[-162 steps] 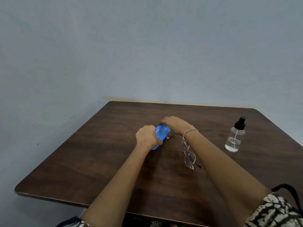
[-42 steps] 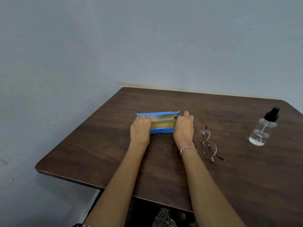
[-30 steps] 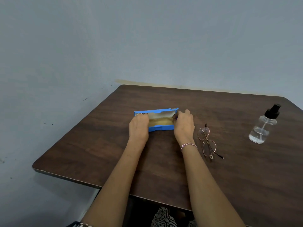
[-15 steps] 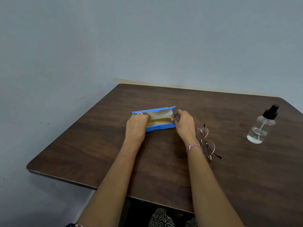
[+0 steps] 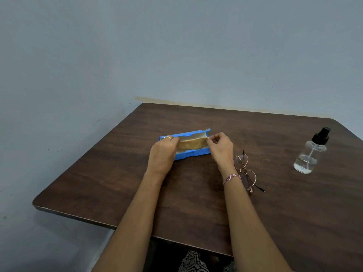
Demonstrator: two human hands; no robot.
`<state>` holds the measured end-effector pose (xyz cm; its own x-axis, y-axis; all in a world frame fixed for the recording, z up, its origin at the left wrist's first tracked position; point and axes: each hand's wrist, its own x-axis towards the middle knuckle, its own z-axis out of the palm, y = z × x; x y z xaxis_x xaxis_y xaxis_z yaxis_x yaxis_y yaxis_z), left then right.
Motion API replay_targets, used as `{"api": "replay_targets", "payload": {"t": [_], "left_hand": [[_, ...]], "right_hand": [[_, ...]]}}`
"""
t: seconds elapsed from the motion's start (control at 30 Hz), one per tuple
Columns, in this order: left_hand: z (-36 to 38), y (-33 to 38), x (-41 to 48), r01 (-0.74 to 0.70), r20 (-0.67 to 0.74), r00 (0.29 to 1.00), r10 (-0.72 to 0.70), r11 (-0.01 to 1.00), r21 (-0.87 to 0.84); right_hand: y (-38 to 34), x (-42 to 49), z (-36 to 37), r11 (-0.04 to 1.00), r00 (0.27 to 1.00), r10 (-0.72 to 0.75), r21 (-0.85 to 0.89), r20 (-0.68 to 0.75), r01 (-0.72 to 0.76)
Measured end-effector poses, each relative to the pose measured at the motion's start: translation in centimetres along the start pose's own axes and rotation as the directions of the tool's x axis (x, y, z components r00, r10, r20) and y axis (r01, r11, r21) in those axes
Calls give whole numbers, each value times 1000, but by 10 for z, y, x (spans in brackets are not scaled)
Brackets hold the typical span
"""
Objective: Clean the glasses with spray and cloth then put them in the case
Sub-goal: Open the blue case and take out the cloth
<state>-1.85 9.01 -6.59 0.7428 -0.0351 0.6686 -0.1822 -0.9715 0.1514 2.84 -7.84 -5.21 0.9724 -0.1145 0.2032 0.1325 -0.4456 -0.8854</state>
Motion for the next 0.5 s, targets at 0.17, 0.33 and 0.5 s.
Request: {"api": "replay_targets", "payload": {"t": [0.17,0.33,0.5], "left_hand": [[-12,6,-6,-45,-108,993,49,998,34],[-28,20,-7,-31,-160,986,44,996,81],[-38,34,-12,69,-143,987,-76,996,-52]], "right_hand": [[-5,-7,-2,987,997,12,160,-80,1],[-5,-16,-2,978,983,-14,202,-182,51],[-5,-29,-7,936,964,-88,310,-252,166]]}}
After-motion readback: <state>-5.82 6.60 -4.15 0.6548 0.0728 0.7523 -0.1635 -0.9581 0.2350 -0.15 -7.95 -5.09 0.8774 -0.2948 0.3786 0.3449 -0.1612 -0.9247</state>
